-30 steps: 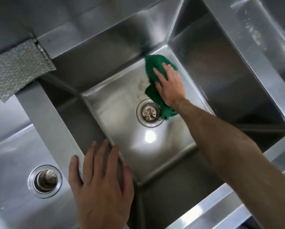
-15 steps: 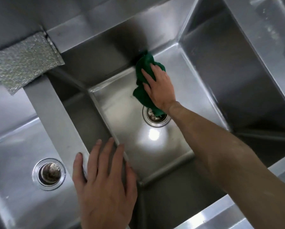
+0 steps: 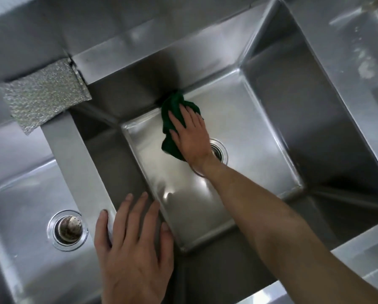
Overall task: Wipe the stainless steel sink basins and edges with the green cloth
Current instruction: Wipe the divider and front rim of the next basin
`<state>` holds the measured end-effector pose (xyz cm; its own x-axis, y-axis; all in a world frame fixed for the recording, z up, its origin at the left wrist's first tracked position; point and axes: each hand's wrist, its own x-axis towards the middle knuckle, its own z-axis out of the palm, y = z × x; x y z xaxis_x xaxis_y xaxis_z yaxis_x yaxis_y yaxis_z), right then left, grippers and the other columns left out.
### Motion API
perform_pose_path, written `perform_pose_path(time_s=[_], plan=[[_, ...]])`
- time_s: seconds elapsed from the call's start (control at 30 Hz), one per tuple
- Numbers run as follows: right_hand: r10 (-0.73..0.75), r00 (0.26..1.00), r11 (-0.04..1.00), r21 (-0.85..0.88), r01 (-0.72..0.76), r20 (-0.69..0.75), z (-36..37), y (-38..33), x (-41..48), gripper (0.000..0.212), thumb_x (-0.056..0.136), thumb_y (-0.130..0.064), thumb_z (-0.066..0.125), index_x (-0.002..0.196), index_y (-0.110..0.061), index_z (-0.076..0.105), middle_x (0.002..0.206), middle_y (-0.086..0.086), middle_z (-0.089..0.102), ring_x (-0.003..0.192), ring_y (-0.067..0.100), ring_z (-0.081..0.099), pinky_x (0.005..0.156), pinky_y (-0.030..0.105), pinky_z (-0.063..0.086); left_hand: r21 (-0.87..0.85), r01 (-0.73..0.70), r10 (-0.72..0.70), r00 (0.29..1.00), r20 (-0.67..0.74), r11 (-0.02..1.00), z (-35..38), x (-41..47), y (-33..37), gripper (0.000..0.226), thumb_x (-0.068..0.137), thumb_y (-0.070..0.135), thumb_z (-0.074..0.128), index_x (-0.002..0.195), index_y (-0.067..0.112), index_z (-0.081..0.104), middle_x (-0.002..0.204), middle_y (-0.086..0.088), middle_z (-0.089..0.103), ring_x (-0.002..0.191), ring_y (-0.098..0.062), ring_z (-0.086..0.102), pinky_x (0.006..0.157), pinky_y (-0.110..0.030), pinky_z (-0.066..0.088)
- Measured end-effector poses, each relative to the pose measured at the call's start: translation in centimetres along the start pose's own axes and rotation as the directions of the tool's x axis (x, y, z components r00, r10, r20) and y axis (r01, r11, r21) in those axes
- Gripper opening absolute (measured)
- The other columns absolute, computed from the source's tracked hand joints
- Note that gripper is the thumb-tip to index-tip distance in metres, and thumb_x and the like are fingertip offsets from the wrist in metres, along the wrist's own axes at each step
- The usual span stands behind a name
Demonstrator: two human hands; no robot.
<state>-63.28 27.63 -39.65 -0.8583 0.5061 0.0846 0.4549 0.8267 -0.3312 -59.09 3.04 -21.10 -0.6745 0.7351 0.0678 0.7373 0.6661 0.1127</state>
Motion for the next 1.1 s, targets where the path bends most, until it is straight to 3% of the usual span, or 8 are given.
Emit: perform_pose_path(time_s=[0.07,0.17,0.27,0.43,0.57,0.77,0.97,1.1], plan=[[0.036,0.999,0.999,-0.024,-0.036,-0.005,-0.9,3.8,-0.1,0.048,0.106,-0.033,0.047,0.150,-0.015,0.054,0.158,0.021,0.045,0.147,0.041,0.040,0.121,0.057,0.033,-0.007,0.012,-0.012,1.000,-0.010,1.000,0.1,0.1,0.2,0.040,0.100,0.033,0.050,0.124,0.014,0.076,0.143,-0.004,0.068,0.143,-0.025,0.053,0.121,-0.061,0.033],[0.365,0.929,0.931,-0.005,-0.366,-0.053,-2.4,7.7,-0.3,0.048,0.110,-0.033,0.044,0.155,-0.016,0.048,0.165,0.018,0.034,0.154,0.038,0.027,0.128,0.056,0.022,-0.015,0.010,-0.010,1.000,-0.002,1.000,0.1,0.1,0.3,0.041,0.099,0.033,0.049,0.124,0.014,0.076,0.142,-0.004,0.069,0.143,-0.024,0.053,0.121,-0.060,0.032],[0.524,0.845,0.852,0.070,-0.519,-0.112,-1.7,4.7,0.3,0.047,0.111,-0.028,0.044,0.156,-0.013,0.045,0.167,0.020,0.030,0.156,0.039,0.024,0.128,0.056,0.020,-0.017,0.011,-0.011,1.000,0.003,1.000,0.1,0.1,0.2,0.042,0.097,0.033,0.050,0.123,0.014,0.076,0.142,-0.004,0.069,0.142,-0.024,0.054,0.121,-0.061,0.033],[0.127,0.992,0.989,0.079,-0.127,0.006,1.7,-4.8,-0.7,0.048,0.108,-0.027,0.044,0.152,-0.011,0.050,0.162,0.023,0.039,0.149,0.041,0.035,0.125,0.055,0.024,-0.020,0.018,-0.018,1.000,0.020,1.000,-0.1,0.3,0.2,0.044,0.094,0.033,0.050,0.124,0.015,0.076,0.142,-0.003,0.069,0.144,-0.022,0.051,0.122,-0.060,0.031],[-0.183,0.979,0.983,0.042,0.180,0.085,1.7,-2.4,-0.9,0.051,0.104,-0.034,0.042,0.151,-0.018,0.052,0.162,0.018,0.041,0.149,0.038,0.038,0.125,0.052,0.028,-0.037,0.024,-0.024,1.000,0.015,0.999,-0.1,0.3,0.1,0.044,0.092,0.032,0.050,0.123,0.015,0.076,0.142,-0.003,0.068,0.143,-0.021,0.051,0.123,-0.057,0.029],[0.364,0.930,0.928,0.107,-0.357,-0.059,1.1,-0.8,-0.7,0.047,0.109,-0.024,0.043,0.154,-0.011,0.048,0.164,0.024,0.033,0.155,0.039,0.027,0.127,0.055,0.022,-0.075,0.041,-0.039,0.999,0.024,0.996,0.0,0.2,0.0,0.045,0.093,0.030,0.050,0.125,0.013,0.076,0.145,-0.005,0.066,0.144,-0.021,0.050,0.123,-0.055,0.028],[0.160,0.986,0.925,0.342,-0.164,0.041,3.7,-9.0,-2.7,0.046,0.106,-0.026,0.039,0.145,-0.011,0.059,0.160,0.020,0.044,0.150,0.037,0.036,0.125,0.051,0.024,-0.120,0.041,-0.042,0.999,-0.004,0.992,-0.2,0.2,-0.1,0.046,0.095,0.028,0.048,0.128,0.009,0.073,0.148,-0.008,0.063,0.146,-0.022,0.048,0.122,-0.055,0.032],[0.145,0.974,0.728,0.648,-0.225,0.175,3.2,-13.4,-3.1,0.041,0.109,-0.022,0.045,0.147,-0.012,0.057,0.154,0.016,0.052,0.145,0.032,0.044,0.124,0.034,0.029,-0.139,0.039,-0.038,0.999,0.008,0.990,-0.3,0.2,-0.3,0.046,0.098,0.029,0.047,0.131,0.007,0.072,0.149,-0.009,0.063,0.148,-0.021,0.047,0.126,-0.051,0.028]])
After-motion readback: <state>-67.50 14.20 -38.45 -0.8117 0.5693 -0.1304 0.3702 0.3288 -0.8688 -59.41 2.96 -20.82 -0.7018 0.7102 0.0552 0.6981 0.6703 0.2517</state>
